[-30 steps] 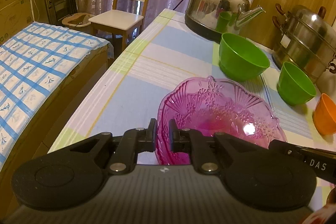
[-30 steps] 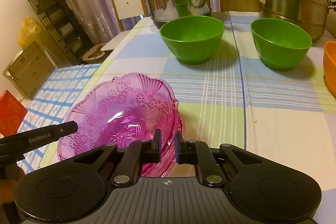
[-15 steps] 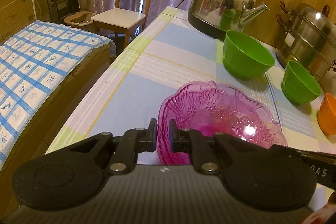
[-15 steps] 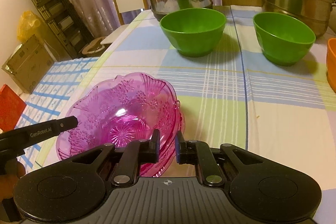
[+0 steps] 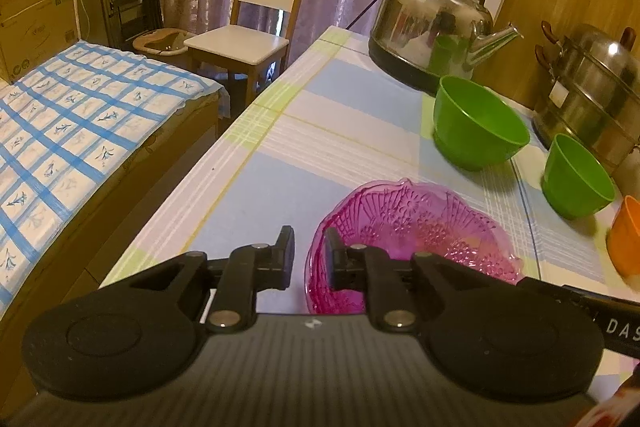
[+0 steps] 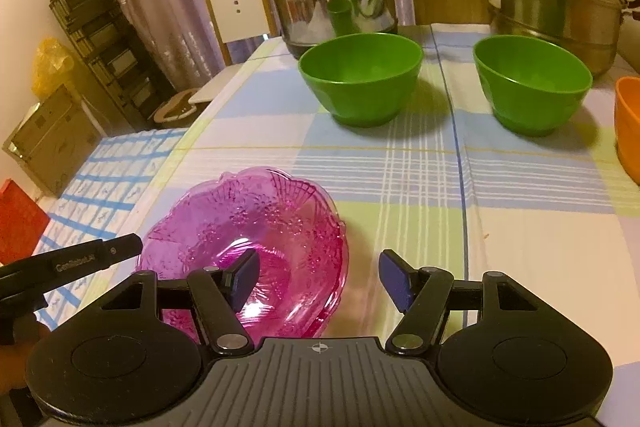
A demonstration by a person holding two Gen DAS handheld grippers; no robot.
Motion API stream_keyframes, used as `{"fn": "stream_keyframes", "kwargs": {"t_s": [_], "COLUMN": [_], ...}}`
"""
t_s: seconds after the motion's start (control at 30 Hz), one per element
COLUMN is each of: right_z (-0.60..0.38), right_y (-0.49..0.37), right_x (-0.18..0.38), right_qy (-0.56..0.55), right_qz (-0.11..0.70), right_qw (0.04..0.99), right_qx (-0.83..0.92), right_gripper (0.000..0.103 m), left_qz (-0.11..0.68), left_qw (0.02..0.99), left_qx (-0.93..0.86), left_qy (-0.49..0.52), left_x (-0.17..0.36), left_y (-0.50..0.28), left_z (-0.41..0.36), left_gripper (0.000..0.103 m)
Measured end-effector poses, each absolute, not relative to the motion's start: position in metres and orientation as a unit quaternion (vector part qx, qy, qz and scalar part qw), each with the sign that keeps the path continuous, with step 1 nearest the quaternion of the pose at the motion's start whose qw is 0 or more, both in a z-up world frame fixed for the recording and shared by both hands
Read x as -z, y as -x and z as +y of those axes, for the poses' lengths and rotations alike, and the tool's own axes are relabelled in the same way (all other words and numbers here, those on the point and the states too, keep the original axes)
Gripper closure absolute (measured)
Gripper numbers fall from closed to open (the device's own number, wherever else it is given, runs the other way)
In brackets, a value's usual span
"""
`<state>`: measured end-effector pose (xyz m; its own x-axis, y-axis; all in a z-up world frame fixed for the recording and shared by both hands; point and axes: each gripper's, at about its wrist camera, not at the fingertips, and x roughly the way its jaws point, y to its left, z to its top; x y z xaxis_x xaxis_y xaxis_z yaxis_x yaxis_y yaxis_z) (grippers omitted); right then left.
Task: Organize plates and bowls
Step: 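Lower the pink plate onto the cloth and open both grippers, then move both grippers to the small pink plate beside the wall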
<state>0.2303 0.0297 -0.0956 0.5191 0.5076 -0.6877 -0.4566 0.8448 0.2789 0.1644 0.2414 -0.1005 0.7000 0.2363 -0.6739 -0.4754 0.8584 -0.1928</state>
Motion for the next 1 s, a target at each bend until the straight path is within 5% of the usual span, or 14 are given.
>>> {"fn": "stream_keyframes", "kwargs": {"t_s": [0.4,1.0], "right_z": [-0.002,-0.147], "right_y": [-0.230,-0.178], "right_x": [0.089,0.046], "right_qy": [-0.056,-0.093], "right_qz": [0.389,0.350], "right_qw": [0.886,0.924], "right_qx": [-0.245,-0.123], "right_gripper": [0.037,0.037], "left_qz": [0.317,0.317], "left_qw": [0.919,0.938], "left_qx": [-0.180,-0.039], "left_qy": [0.153,0.138], "left_x": [0.087,0.041], "left_y": [-0.164,-0.169], "left_z": [0.216,0.088], "left_gripper": [0.081,0.019]}}
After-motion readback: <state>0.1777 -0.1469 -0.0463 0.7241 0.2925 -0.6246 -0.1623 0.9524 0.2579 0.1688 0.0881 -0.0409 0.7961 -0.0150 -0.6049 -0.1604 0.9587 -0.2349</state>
